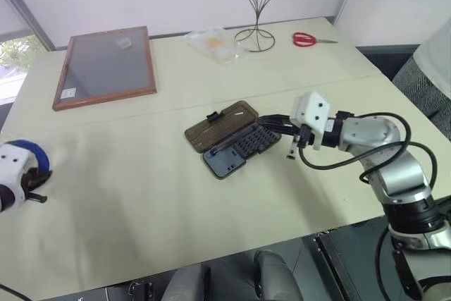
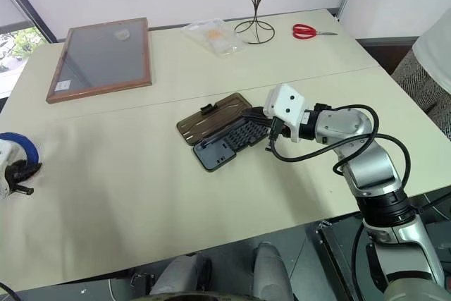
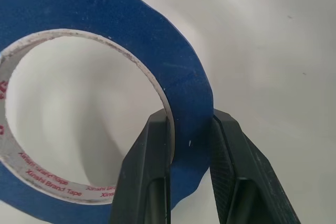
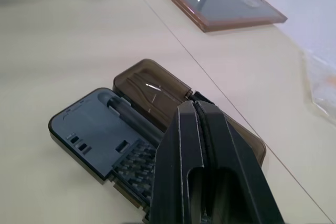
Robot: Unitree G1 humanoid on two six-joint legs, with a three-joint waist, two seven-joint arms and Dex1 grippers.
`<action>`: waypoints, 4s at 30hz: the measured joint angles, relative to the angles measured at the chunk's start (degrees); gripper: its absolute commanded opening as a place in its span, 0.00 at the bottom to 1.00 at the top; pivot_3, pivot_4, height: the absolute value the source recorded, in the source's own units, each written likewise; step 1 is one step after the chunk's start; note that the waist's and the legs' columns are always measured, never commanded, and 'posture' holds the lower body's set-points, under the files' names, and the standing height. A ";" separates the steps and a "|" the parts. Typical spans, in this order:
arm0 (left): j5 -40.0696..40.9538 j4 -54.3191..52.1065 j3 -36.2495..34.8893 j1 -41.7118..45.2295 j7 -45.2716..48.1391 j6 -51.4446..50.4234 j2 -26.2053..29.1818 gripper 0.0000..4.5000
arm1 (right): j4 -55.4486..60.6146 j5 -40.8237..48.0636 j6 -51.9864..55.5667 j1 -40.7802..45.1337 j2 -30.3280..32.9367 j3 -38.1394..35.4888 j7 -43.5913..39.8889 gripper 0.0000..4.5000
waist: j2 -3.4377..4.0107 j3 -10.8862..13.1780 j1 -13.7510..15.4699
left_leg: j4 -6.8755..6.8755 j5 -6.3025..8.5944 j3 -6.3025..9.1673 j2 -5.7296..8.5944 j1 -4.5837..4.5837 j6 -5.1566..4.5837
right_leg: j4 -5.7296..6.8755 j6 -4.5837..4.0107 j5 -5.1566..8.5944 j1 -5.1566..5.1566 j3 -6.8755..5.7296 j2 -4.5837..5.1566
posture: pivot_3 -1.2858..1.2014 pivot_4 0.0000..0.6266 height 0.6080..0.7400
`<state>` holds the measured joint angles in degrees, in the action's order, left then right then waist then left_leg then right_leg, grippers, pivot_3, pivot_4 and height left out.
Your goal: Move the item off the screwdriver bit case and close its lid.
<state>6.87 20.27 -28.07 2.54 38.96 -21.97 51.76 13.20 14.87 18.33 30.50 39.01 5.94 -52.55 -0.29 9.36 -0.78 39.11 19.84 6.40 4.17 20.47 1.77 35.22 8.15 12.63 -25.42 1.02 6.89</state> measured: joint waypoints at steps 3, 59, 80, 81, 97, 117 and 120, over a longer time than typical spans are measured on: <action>0.09 0.67 0.05 0.54 -0.84 -1.24 0.01 0.33 | 0.00 -0.15 -0.01 0.00 0.00 0.00 -0.09 0.00 | 0.02 -0.01 -0.06 | -0.02 0.00 0.00 0.00 -0.02 0.00 | 0.00 0.00 0.00 -0.01 0.00 0.00 | 0.52 0.24 1.00; 14.01 -25.99 33.64 19.70 11.58 -12.56 -15.78 0.00 | -73.51 -14.25 -14.54 38.34 -14.32 3.27 -5.05 0.99 | 0.01 0.01 -1.67 | -0.04 -0.03 0.00 0.05 0.05 0.06 | -0.03 -0.01 0.00 -0.03 0.01 0.05 | 0.52 0.24 1.00; 13.41 -31.24 29.80 13.92 4.81 -12.57 -17.11 0.00 | -89.92 -23.90 -8.24 47.16 -27.50 2.64 17.34 0.99 | 0.06 0.02 -3.38 | -0.13 -0.05 0.14 0.06 0.09 0.11 | 0.11 -0.01 0.00 -0.10 0.00 0.06 | 0.52 0.24 1.00; 13.40 -31.59 29.40 13.44 4.57 -12.71 -17.03 0.00 | -89.92 -24.15 -8.09 47.13 -27.56 2.63 17.76 0.99 | 0.06 0.02 -3.35 | -0.13 -0.05 0.15 0.06 0.09 0.11 | 0.11 -0.01 0.00 -0.10 -0.01 0.06 | 0.52 0.24 1.00; 13.79 -34.54 27.29 11.78 1.89 -15.20 -15.92 0.00 | -89.93 -27.24 -4.41 45.06 -29.35 2.52 20.34 0.01 | 0.07 0.01 -3.30 | -0.11 -0.05 0.16 0.07 0.07 0.12 | 0.12 -0.01 0.00 -0.06 -0.01 0.06 | 0.52 0.24 1.00; 14.36 -35.90 24.87 11.39 -0.10 -15.48 -14.78 0.00 | -84.05 -23.32 12.80 44.78 -29.22 -2.39 24.49 0.01 | 0.08 -0.05 -2.42 | -0.02 -0.05 0.28 0.08 0.02 0.12 | 0.12 -0.01 0.00 0.07 0.00 0.11 | 0.52 0.24 1.00; 14.43 -35.87 24.89 11.68 -0.09 -15.51 -14.78 0.00 | -79.47 -21.73 21.95 44.47 -29.06 -3.39 25.05 0.01 | 0.08 -0.06 -2.22 | -0.04 -0.05 0.28 0.09 0.03 0.11 | 0.13 -0.01 0.00 0.06 0.00 0.11 | 0.52 0.24 1.00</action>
<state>21.30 -15.60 -3.18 14.22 38.87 -37.48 36.99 -66.27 -6.87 40.29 74.98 9.95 2.54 -27.50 -0.21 9.31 -2.99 39.08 19.80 6.69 4.25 20.50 1.89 35.35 8.14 12.63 -25.36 1.02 7.00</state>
